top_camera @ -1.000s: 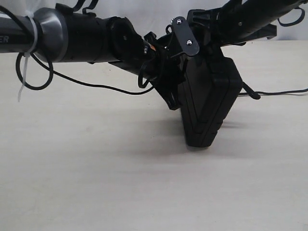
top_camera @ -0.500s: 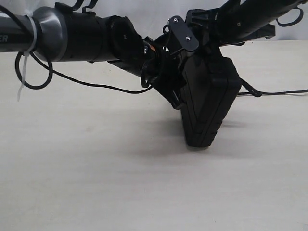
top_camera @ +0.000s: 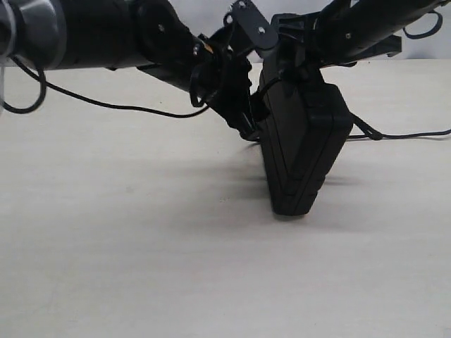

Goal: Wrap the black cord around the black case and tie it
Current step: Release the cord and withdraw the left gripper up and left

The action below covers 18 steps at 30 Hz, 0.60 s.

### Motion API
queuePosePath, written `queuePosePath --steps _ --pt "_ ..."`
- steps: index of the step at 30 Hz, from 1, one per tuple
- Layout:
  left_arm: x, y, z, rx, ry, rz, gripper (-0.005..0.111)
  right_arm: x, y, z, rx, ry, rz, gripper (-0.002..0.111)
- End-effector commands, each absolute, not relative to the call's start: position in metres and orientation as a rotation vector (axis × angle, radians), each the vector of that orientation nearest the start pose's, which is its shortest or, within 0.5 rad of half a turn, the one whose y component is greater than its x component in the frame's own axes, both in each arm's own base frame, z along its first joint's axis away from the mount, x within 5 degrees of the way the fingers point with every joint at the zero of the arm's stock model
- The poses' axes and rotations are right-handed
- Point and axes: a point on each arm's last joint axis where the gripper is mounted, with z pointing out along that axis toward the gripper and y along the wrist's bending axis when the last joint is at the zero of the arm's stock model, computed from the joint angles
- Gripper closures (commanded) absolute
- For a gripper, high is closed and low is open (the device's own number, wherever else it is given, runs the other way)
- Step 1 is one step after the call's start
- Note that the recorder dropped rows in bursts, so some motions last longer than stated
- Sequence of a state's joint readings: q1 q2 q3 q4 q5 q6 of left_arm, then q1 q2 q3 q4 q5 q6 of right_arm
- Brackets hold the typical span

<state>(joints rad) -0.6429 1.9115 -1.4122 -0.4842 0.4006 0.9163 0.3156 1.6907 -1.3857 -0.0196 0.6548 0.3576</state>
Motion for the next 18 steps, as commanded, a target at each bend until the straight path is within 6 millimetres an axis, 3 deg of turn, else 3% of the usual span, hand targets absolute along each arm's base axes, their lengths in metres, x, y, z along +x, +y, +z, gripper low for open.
queuePosePath --steps 1,10,18 --pt "0.338 -0.253 0.264 1.22 1.971 -0.33 0.056 0.363 0.119 0.303 0.039 2.42 0.304 0.104" --pt "0.337 -0.206 0.296 1.144 2.081 -0.374 0.107 0.363 0.119 0.303 0.039 2.42 0.304 0.104" --pt "0.31 -0.189 0.353 1.014 1.973 -0.386 0.107 0.363 0.119 0.303 0.039 2.42 0.304 0.104"
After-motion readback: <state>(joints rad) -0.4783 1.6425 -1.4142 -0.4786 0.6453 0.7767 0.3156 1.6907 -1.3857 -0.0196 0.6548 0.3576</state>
